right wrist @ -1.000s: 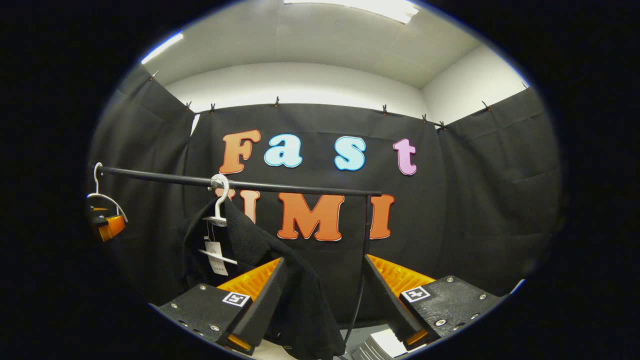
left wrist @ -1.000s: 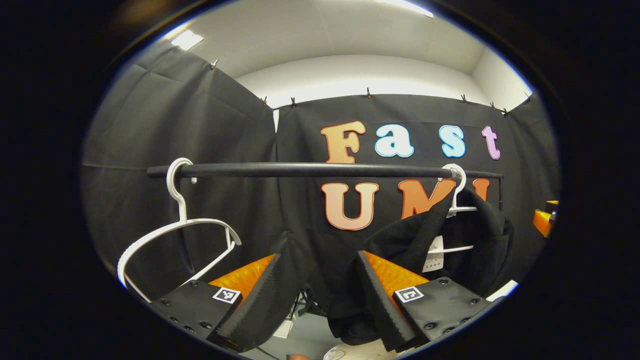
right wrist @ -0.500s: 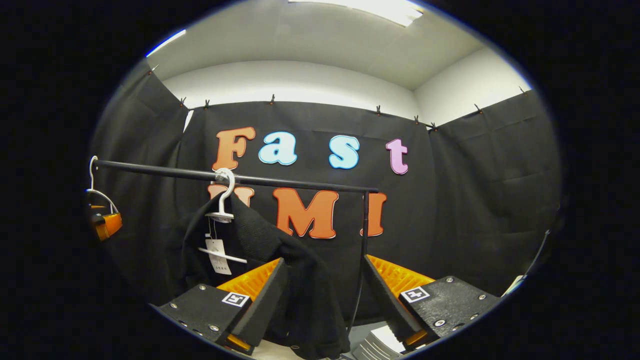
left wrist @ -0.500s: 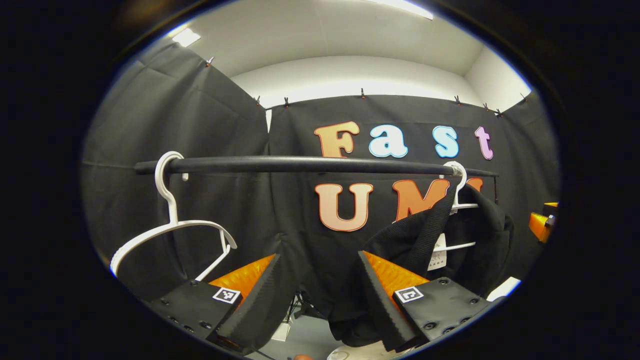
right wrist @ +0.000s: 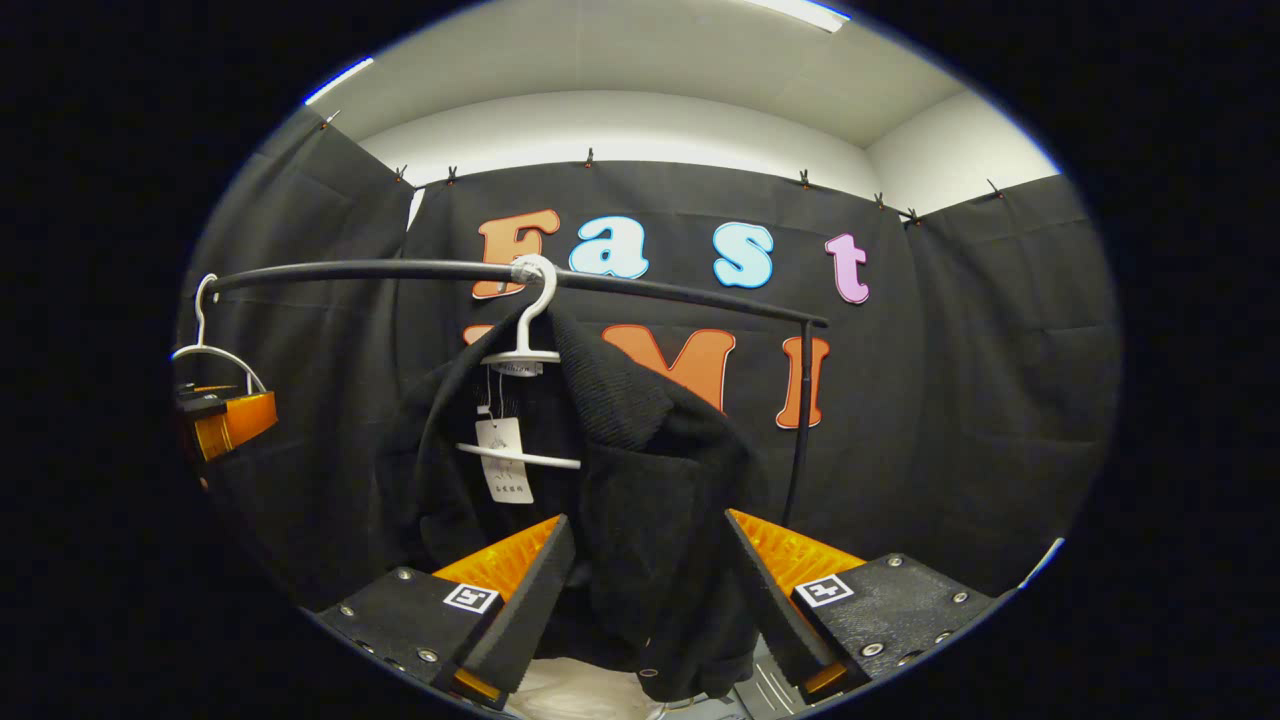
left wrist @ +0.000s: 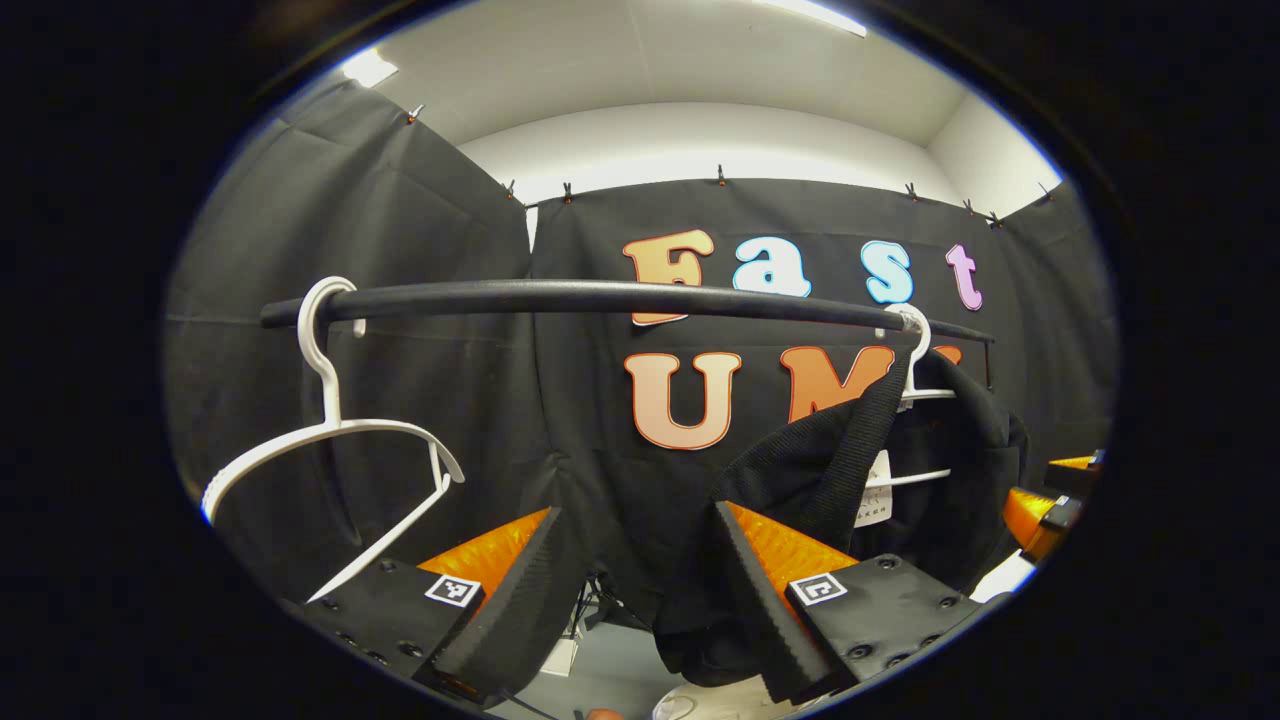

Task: Grasp the clothes on the hanger with both hands and then place them into the laundry hamper below.

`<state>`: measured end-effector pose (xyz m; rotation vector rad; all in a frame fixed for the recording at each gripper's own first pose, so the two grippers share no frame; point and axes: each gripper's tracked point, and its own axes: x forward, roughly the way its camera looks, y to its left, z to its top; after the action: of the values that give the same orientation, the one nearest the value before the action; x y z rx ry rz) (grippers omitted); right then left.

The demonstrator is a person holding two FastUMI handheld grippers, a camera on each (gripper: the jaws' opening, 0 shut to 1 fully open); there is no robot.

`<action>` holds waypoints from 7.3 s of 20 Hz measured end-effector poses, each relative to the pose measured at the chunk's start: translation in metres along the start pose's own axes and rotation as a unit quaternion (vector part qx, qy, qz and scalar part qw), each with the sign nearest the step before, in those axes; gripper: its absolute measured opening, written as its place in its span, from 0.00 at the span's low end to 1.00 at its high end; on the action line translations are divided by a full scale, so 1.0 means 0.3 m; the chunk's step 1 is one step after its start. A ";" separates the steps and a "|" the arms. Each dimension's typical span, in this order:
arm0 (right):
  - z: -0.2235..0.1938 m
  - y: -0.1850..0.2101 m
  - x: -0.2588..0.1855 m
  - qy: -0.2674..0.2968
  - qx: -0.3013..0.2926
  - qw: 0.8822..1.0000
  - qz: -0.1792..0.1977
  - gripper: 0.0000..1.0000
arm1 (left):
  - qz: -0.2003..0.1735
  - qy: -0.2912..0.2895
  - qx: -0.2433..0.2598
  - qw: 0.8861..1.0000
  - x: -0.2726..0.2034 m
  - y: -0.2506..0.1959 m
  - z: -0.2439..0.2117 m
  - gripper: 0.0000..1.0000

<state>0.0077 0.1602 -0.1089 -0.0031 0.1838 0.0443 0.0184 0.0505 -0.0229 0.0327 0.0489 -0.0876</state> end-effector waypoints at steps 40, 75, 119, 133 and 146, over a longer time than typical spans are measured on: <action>-0.250 -0.097 0.259 0.037 -0.014 0.999 -0.038 0.06 | -0.097 0.072 -0.037 0.992 0.080 -0.389 -0.274 0.93; 0.031 -0.308 0.146 -0.022 -0.030 0.999 -0.007 0.05 | 0.008 0.090 0.015 0.996 0.340 -0.389 -0.505 0.30; -0.302 -0.412 0.762 0.089 0.266 0.914 0.293 0.05 | 0.114 0.083 0.013 0.990 0.375 0.022 -0.407 0.11; -0.847 -0.183 0.589 0.221 0.242 0.902 0.282 0.06 | 0.047 0.197 0.041 0.978 0.238 -0.261 -0.813 0.11; -1.259 0.165 0.400 0.332 0.203 0.881 0.270 0.05 | -0.040 0.326 0.035 0.944 0.191 -0.610 -1.240 0.11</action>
<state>0.0545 0.2122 -0.5023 0.4608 0.8787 0.5681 0.0416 -0.1239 -0.4026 0.1301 0.7118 -0.1566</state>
